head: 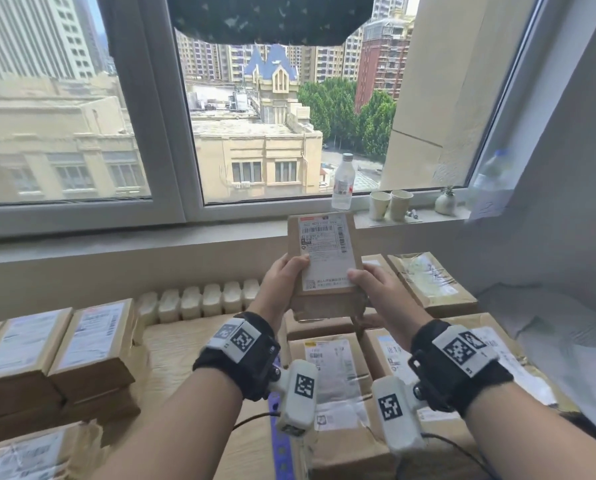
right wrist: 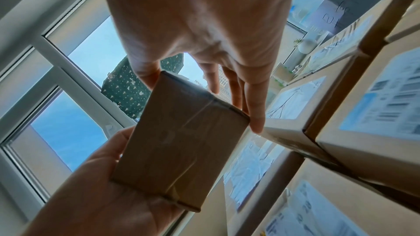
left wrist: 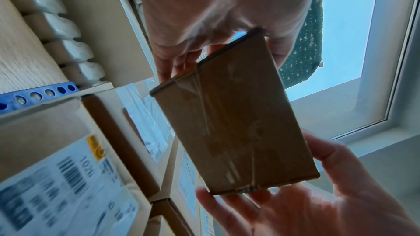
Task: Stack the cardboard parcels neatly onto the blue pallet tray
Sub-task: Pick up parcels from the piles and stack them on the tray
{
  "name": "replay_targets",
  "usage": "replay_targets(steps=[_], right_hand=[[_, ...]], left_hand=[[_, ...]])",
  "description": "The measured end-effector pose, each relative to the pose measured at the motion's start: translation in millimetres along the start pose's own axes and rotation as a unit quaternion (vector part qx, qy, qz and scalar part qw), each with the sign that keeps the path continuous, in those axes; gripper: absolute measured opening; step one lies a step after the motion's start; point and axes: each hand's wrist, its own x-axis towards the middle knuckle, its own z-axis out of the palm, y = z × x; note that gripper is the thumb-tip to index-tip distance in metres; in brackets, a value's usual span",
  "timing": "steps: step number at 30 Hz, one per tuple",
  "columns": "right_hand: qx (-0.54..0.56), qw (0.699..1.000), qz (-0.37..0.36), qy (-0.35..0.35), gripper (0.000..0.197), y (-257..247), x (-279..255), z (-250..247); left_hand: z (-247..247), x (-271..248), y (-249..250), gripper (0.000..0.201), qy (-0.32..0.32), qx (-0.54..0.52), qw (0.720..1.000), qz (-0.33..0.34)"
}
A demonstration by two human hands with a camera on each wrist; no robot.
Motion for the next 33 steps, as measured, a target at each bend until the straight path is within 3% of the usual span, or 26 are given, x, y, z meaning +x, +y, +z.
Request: replay_targets(steps=[6,17,22,33], right_hand=[[-0.045,0.998,0.024,-0.025,0.039,-5,37,7],[-0.161,0.985,0.055,-0.011,0.049,17,72,14],[-0.182,0.981,0.061,-0.007,0.054,21,73,12],[-0.209,0.976,0.057,-0.016,0.053,22,71,10]], left_hand=[[-1,31,1,0.046,0.051,0.02,0.998,-0.033],[2,57,-15,0.046,0.082,0.053,0.992,-0.086],[3,59,-25,0.067,0.102,0.056,0.99,-0.082],[2,50,-21,0.05,0.116,0.054,0.988,-0.087]])
